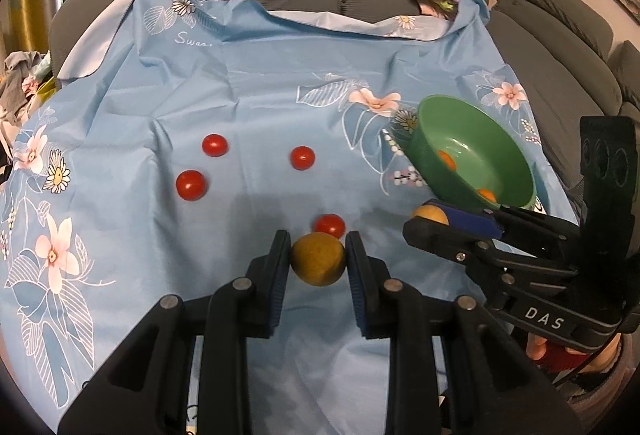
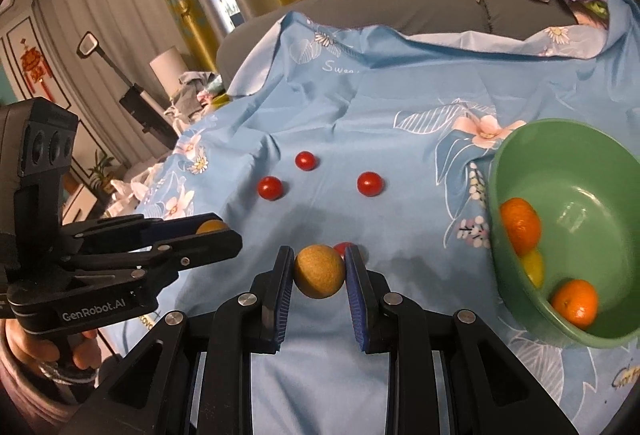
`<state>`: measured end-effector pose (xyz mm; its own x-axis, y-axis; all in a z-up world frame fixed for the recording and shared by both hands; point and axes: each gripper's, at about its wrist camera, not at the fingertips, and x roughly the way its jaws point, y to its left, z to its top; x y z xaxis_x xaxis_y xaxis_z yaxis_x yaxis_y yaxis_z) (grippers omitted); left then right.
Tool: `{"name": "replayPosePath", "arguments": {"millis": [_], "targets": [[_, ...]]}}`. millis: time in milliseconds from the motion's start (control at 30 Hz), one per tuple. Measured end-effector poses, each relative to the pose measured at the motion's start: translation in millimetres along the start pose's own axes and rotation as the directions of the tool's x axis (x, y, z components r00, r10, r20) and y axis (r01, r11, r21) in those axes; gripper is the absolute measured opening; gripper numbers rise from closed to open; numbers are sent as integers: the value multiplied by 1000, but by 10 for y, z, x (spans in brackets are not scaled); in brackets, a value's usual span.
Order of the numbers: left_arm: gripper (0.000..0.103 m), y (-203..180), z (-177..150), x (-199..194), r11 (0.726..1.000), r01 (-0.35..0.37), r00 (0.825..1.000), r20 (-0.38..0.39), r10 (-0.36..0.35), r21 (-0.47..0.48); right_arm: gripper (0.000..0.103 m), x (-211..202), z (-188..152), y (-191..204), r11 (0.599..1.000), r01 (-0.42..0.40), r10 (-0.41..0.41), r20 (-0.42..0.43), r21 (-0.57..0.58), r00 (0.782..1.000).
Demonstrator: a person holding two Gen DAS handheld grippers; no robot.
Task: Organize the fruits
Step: 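Carry both apricots over the green bowl with both tools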
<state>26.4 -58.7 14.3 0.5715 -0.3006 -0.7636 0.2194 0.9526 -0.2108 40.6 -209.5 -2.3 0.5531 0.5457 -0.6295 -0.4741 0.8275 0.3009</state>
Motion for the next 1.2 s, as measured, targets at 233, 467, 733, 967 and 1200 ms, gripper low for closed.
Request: {"name": "replayPosePath", "arguments": {"millis": [233,467,733,967,1200], "targets": [[28,-140,11,-54,1000,4,1000,9,-4,23,28,-155,-23,-17,1000,-1,1,32,6,999],[28,-236,21,-80,999,6,1000,12,-7,40,28,-259,-37,-39,1000,-2,1,57,12,998],[28,-348,66,-89,998,19,1000,16,-20,63,28,-395,-46,-124,999,5,-8,95,33,995],[28,-434,147,-52,997,25,1000,16,-27,79,28,-455,-51,-246,998,21,-27,112,54,993],[28,-594,265,34,992,27,1000,13,-28,122,28,-551,-48,-432,995,39,-51,137,87,989]]}}
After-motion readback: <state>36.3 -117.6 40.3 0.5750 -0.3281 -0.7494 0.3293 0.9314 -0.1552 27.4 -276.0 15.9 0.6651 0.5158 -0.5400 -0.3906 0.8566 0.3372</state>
